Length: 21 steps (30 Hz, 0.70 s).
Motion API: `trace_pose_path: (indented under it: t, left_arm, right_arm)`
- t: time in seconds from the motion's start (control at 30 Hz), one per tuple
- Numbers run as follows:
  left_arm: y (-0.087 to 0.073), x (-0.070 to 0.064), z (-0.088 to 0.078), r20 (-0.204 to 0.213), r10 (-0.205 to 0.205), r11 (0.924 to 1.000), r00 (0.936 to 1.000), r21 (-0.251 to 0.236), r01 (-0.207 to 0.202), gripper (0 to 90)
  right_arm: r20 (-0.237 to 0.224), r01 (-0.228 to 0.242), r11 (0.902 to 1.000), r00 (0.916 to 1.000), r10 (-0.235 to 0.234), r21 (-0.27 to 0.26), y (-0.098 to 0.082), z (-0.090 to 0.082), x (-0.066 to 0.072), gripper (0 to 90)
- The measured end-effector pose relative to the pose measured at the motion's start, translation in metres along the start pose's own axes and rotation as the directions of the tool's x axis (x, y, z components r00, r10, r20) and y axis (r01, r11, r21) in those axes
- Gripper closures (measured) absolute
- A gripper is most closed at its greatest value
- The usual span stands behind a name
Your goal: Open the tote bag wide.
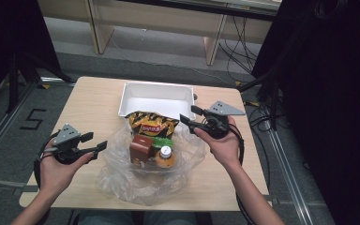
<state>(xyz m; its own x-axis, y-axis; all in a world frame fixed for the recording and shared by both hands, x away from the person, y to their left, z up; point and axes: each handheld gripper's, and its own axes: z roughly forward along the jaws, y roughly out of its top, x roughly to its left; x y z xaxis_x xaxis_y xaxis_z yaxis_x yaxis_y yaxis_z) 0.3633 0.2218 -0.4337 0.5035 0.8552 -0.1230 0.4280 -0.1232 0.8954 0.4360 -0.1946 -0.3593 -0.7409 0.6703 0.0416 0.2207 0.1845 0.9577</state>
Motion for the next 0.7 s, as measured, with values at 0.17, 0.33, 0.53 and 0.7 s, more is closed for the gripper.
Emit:
trace_pose_path:
  t: [0.17,0.33,0.53,0.7]
  left_arm:
    - [-0.001,-0.001,0.005,0.002,0.001,1.0000,1.0000,0.000,-0.001,34.9]
    - [-0.001,-0.003,0.008,0.007,0.011,0.9999,0.9999,0.005,-0.011,34.5]
    - [-0.002,-0.003,0.010,0.010,0.006,1.0000,0.9999,0.000,-0.006,34.4]
    - [-0.004,-0.005,0.010,0.017,0.012,0.9999,0.9998,0.007,-0.012,34.3]
  right_arm:
    - [-0.015,0.025,0.9996,0.9996,-0.025,-0.014,0.015,0.008,0.005,42.2]
    - [-0.070,0.028,0.9992,0.9972,-0.026,0.029,0.019,0.021,0.011,42.0]
    - [-0.082,0.017,0.9982,0.9965,-0.012,0.058,0.013,0.030,0.012,41.8]
    - [-0.083,0.024,0.9978,0.9964,-0.019,0.062,0.012,0.030,0.010,41.1]
